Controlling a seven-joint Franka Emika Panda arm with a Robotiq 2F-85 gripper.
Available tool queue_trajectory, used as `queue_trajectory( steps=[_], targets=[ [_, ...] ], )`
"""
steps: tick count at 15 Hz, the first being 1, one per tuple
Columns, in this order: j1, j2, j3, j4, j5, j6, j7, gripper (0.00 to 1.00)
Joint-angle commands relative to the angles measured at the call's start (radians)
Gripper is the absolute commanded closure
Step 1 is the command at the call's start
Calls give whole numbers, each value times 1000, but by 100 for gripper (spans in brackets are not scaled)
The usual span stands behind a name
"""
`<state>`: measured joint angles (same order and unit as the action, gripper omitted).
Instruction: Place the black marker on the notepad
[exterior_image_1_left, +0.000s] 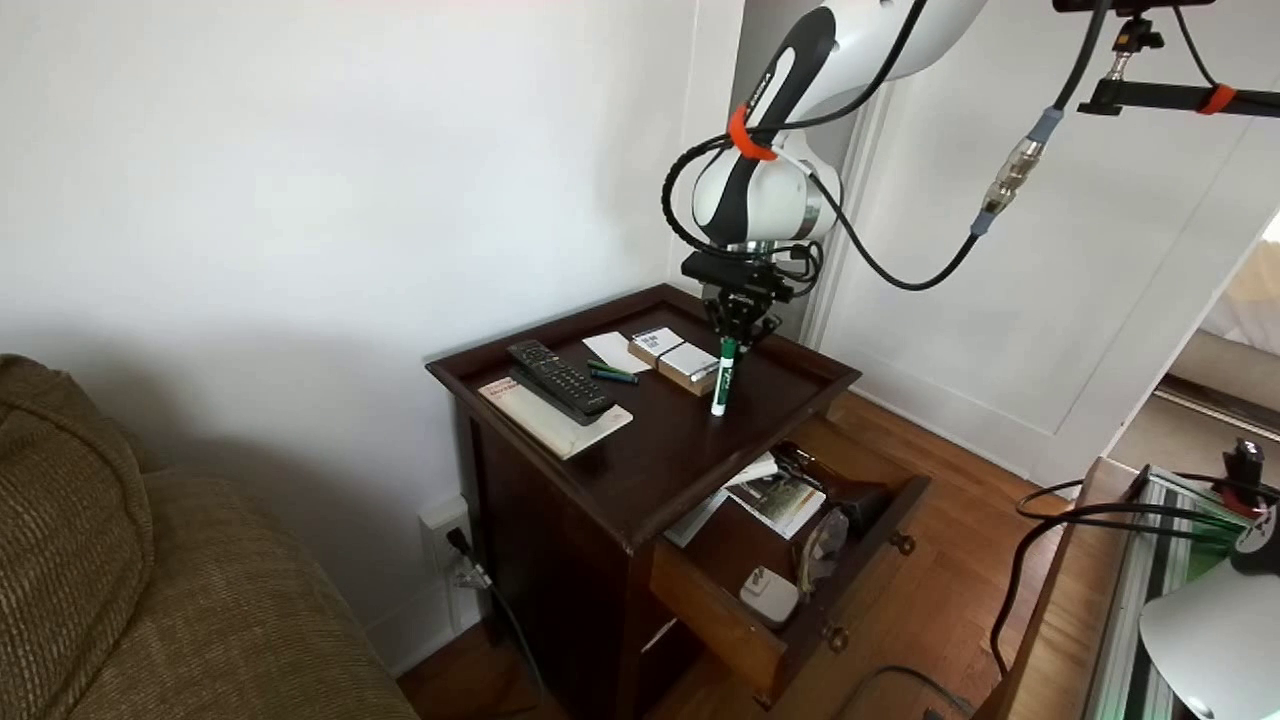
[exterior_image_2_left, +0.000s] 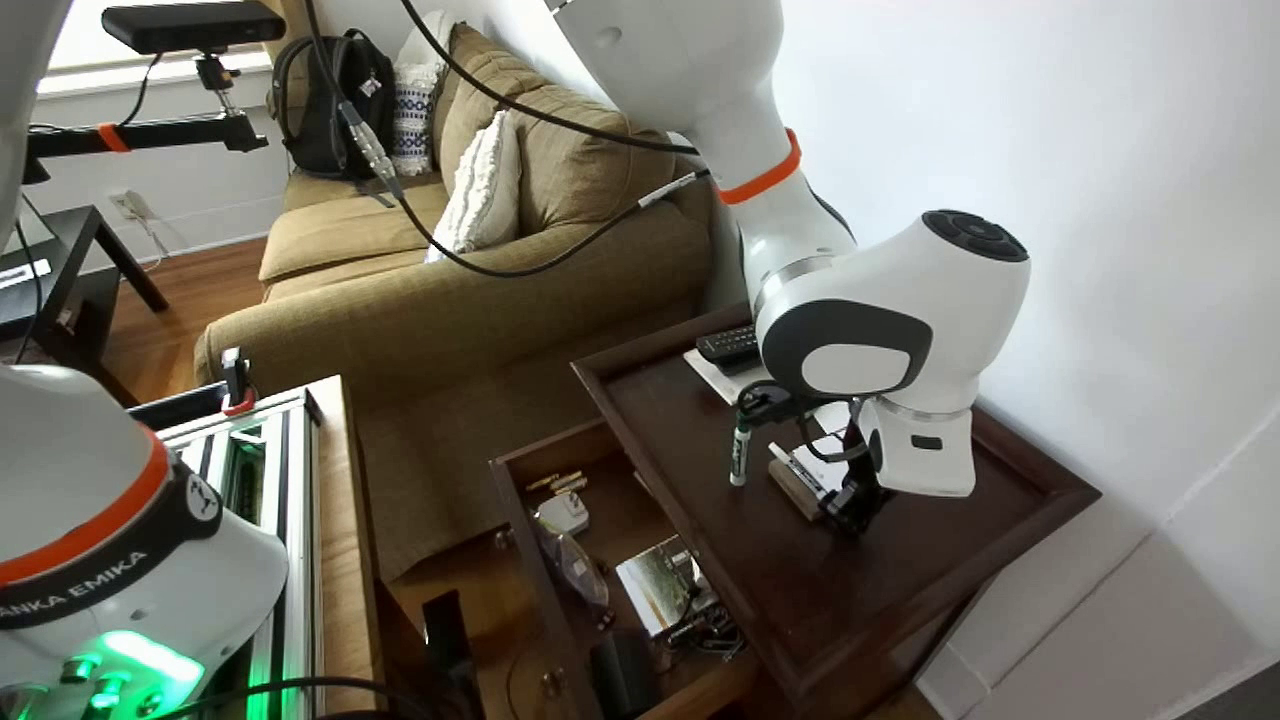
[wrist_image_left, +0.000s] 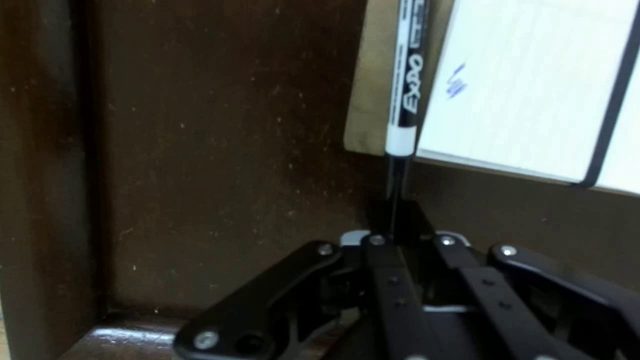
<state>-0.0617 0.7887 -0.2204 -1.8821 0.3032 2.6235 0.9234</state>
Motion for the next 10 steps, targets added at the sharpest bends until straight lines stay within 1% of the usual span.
queue_trajectory(
  steps=[1, 6, 10],
  targets=[
    [44, 47, -40, 49, -40, -47, 84, 97],
    [73, 59, -65, 78, -88, -87, 148, 97],
    [87, 59, -68, 86, -124, -84, 170, 97]
  ],
)
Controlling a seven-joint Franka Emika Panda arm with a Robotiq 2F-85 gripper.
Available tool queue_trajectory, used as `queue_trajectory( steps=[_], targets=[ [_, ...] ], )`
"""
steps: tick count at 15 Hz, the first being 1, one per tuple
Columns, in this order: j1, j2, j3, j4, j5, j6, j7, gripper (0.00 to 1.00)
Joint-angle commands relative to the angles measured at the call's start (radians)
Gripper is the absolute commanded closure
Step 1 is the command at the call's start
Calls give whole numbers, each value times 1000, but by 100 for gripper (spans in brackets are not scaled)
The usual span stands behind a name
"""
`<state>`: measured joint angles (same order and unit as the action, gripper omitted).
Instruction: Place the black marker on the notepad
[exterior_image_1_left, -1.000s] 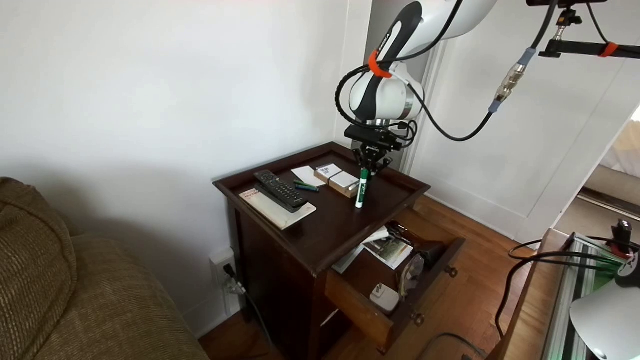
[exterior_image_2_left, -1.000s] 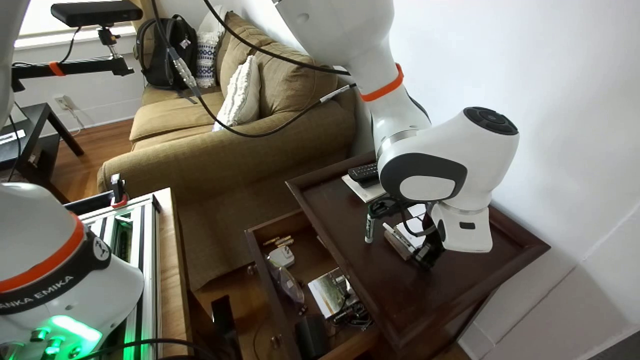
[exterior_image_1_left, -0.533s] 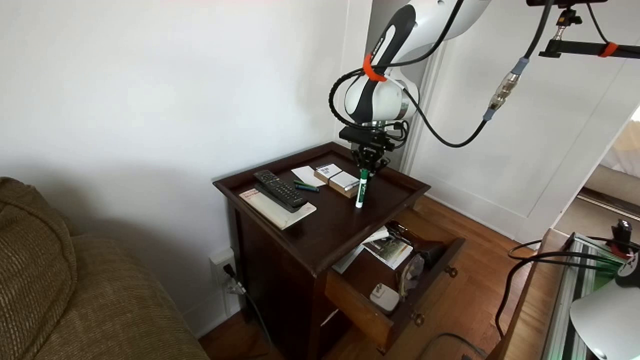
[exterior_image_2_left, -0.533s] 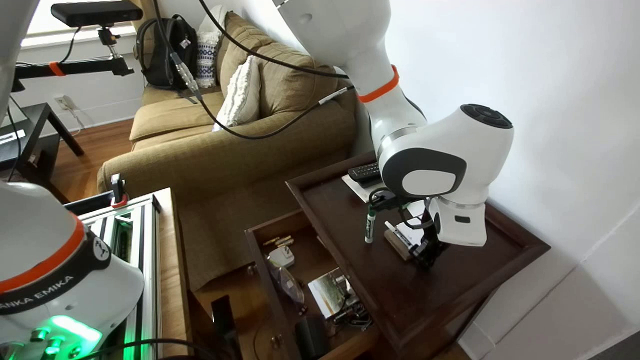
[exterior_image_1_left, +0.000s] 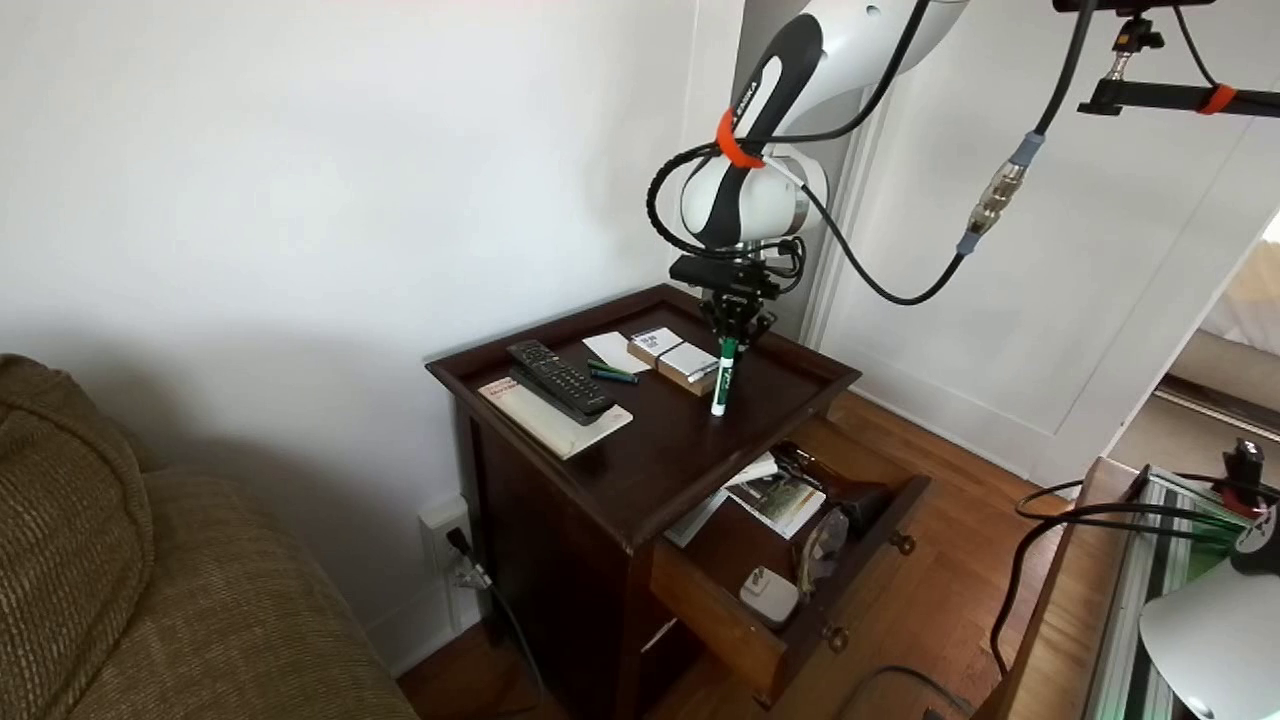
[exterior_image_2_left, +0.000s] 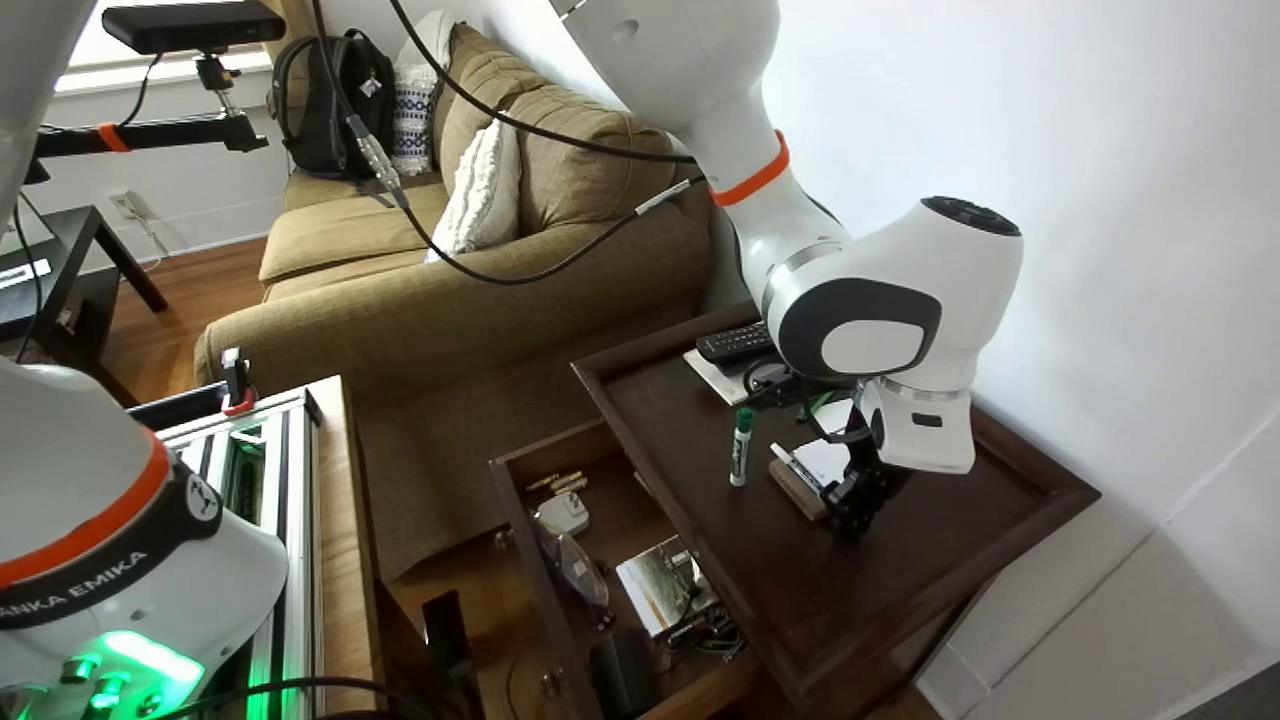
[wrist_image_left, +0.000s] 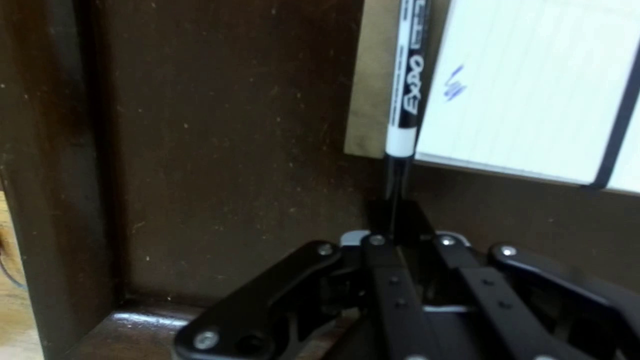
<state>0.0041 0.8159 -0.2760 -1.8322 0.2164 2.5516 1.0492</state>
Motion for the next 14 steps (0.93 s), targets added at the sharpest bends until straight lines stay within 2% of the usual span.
queue_trajectory(
  steps=[1, 2, 3, 5, 8, 11, 13, 14],
  targets=[
    [23, 31, -12, 37, -43, -12, 47, 90],
    [25, 32, -12, 38, -49, -14, 50, 67],
    [25, 32, -10, 38, -51, -14, 50, 72],
    [29, 35, -9, 43, -56, -14, 54, 55],
    [34, 41, -9, 53, -61, -12, 62, 39],
    [35, 39, -7, 52, -61, -9, 61, 14],
    [25, 26, 0, 44, -55, -1, 48, 2],
    [20, 17, 2, 34, -54, 7, 39, 0]
  ],
)
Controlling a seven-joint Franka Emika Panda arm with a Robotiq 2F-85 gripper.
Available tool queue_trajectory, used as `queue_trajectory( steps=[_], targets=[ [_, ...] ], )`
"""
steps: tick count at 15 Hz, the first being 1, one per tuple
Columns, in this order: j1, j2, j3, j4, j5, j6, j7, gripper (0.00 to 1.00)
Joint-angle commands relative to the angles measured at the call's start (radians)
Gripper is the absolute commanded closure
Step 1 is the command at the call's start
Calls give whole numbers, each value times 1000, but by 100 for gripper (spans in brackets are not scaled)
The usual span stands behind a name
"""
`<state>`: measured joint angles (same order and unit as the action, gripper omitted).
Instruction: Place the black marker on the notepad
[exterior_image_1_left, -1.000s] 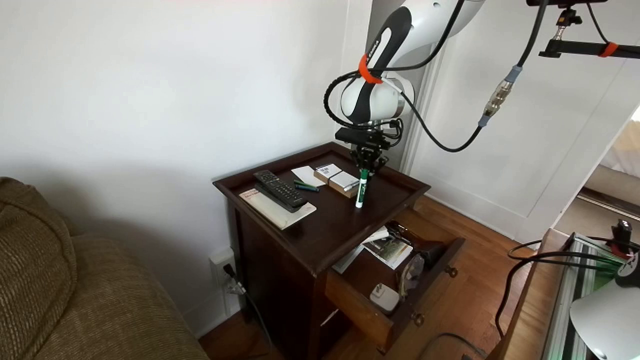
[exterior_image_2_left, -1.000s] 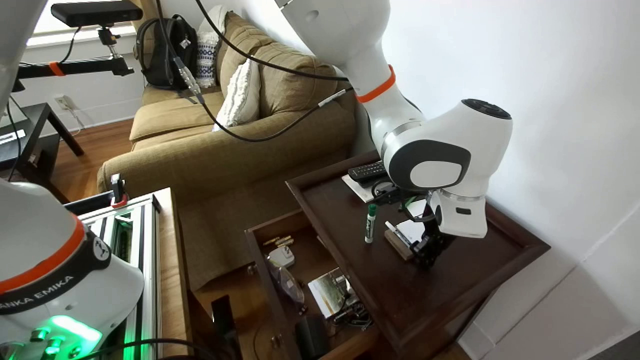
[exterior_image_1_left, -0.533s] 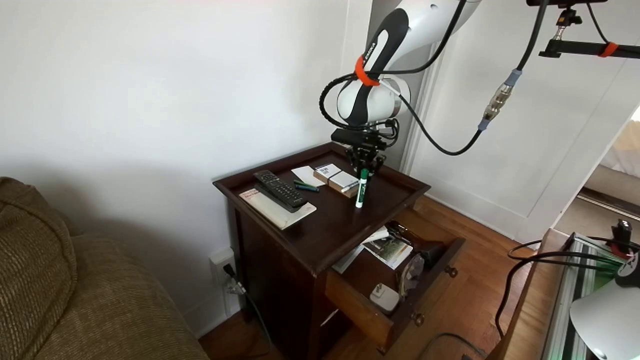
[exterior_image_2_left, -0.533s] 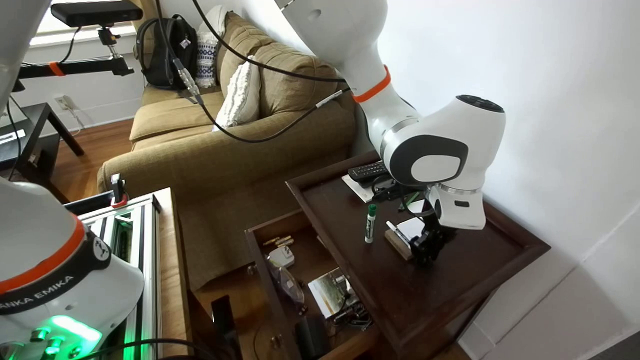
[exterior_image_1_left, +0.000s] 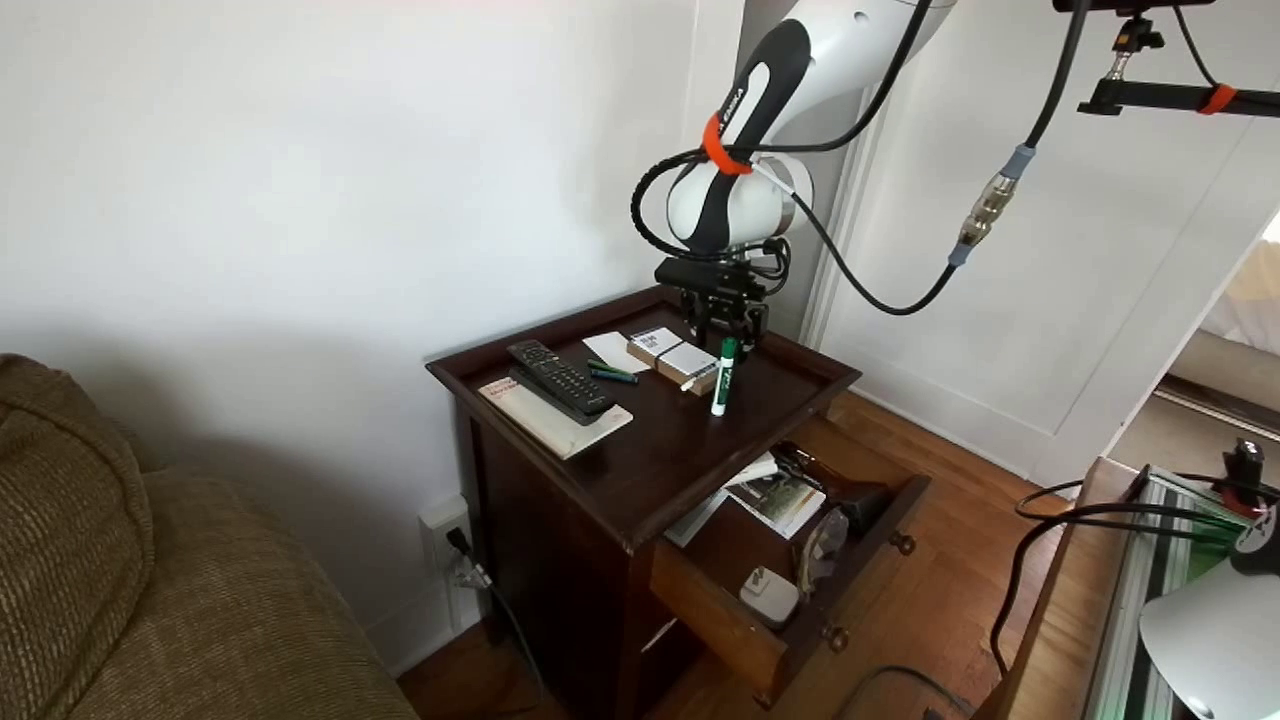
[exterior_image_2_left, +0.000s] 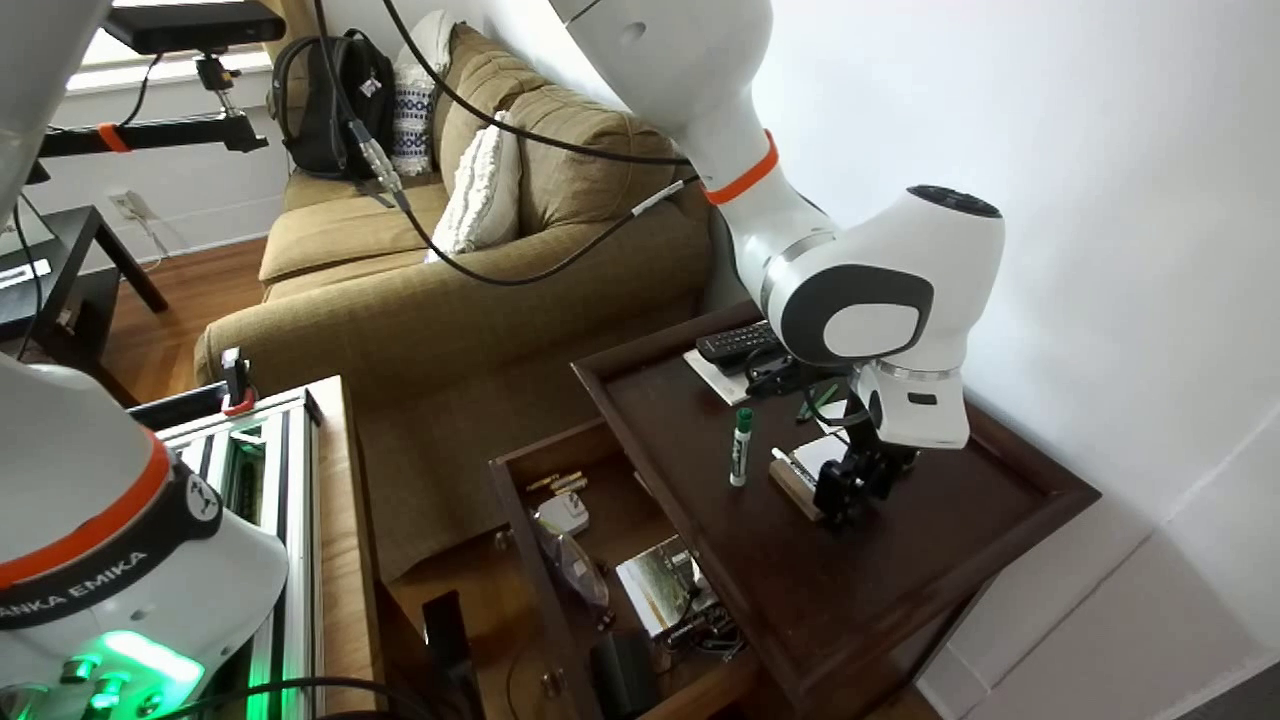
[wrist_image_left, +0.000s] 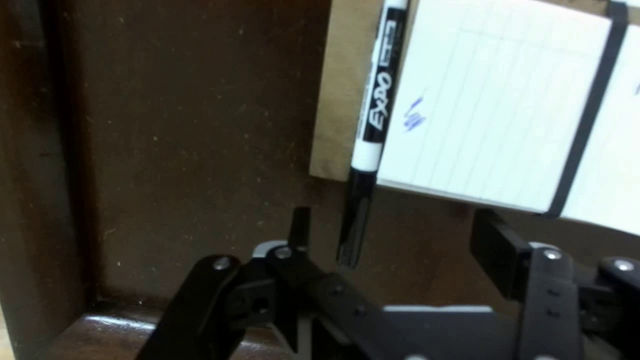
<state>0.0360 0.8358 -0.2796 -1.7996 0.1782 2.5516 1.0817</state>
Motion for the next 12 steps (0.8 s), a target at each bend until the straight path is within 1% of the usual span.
queue_trajectory(
  steps=[1, 5, 7, 9, 10, 11, 12],
  targets=[
    [-18, -9, 9, -3, -12, 6, 0, 0],
    [-43, -38, 28, -26, -7, 16, -52, 0],
    [-57, -63, 45, -44, -9, 31, -115, 0],
    [-86, -100, 78, -67, -15, 50, -245, 0],
    [-93, -115, 88, -76, -13, 51, -299, 0],
    [-87, -129, 80, -85, -29, 47, -346, 0],
    [-99, -148, 95, -93, -22, 41, -408, 0]
  ],
)
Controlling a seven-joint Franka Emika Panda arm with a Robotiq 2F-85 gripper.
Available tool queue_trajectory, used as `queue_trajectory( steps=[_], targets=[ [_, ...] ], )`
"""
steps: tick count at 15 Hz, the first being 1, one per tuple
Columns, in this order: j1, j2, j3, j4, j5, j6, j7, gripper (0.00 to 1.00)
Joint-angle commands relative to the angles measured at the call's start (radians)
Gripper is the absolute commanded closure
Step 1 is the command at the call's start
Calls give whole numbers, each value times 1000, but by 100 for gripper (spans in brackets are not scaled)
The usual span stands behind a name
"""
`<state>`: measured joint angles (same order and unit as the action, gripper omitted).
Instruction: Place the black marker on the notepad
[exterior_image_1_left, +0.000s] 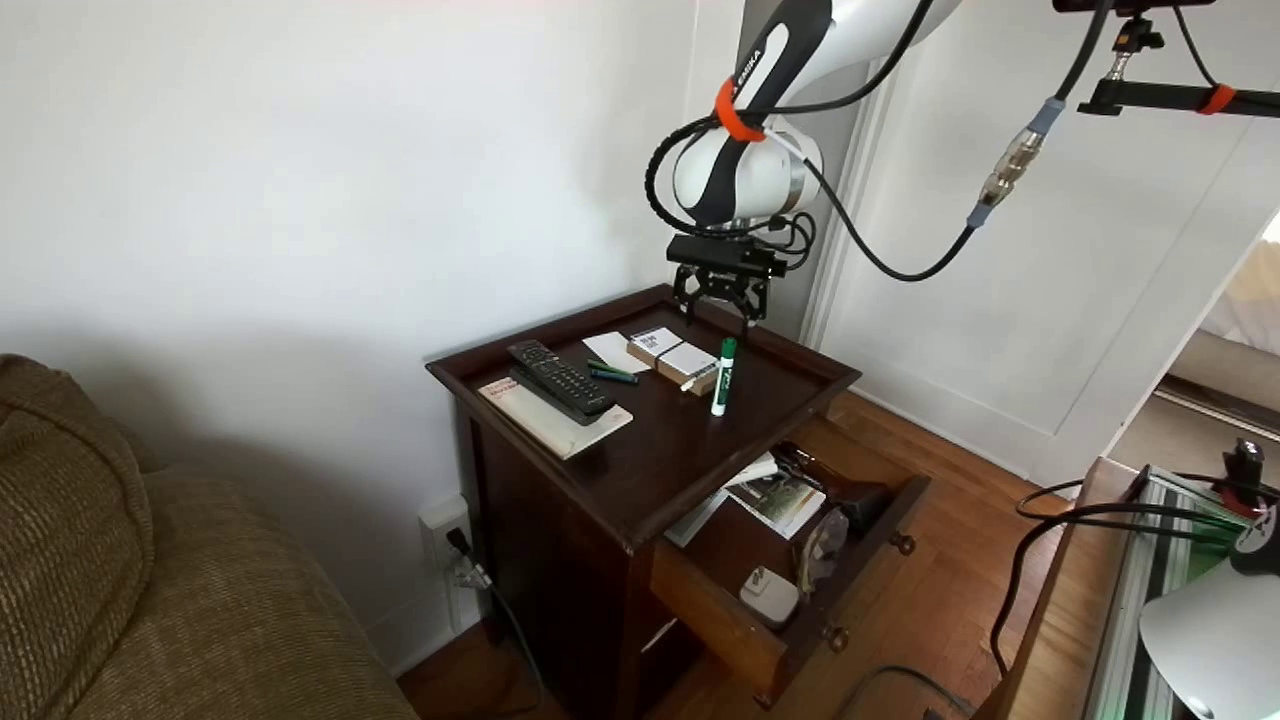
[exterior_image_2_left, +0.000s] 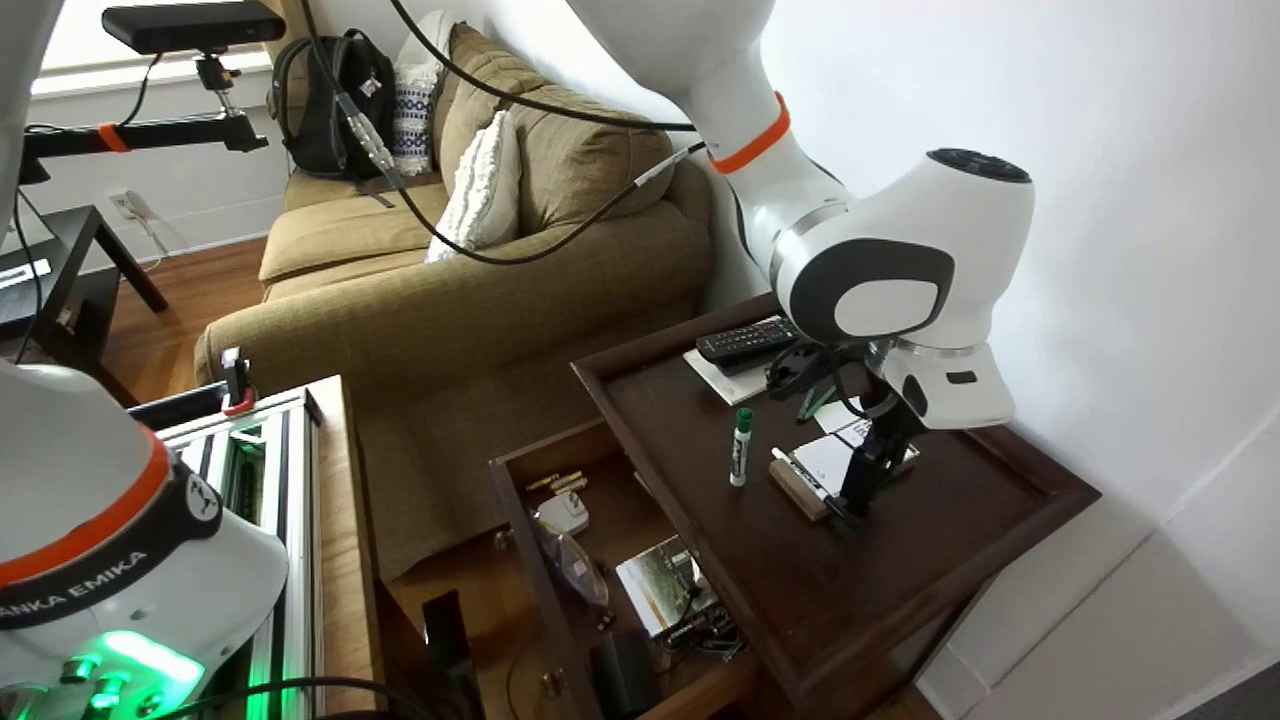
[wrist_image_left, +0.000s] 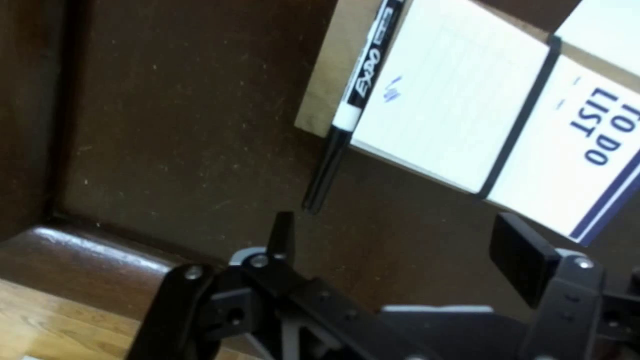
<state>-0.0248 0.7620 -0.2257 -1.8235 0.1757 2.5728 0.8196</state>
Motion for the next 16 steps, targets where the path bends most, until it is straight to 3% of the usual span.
queue_trajectory(
  steps=[1, 11, 16],
  targets=[
    [-46, -90, 47, -77, -17, 12, -205, 0],
    [-123, -229, 160, -153, -6, -77, -741, 0],
    [-112, -280, 159, -161, -42, -214, -860, 0]
  ],
)
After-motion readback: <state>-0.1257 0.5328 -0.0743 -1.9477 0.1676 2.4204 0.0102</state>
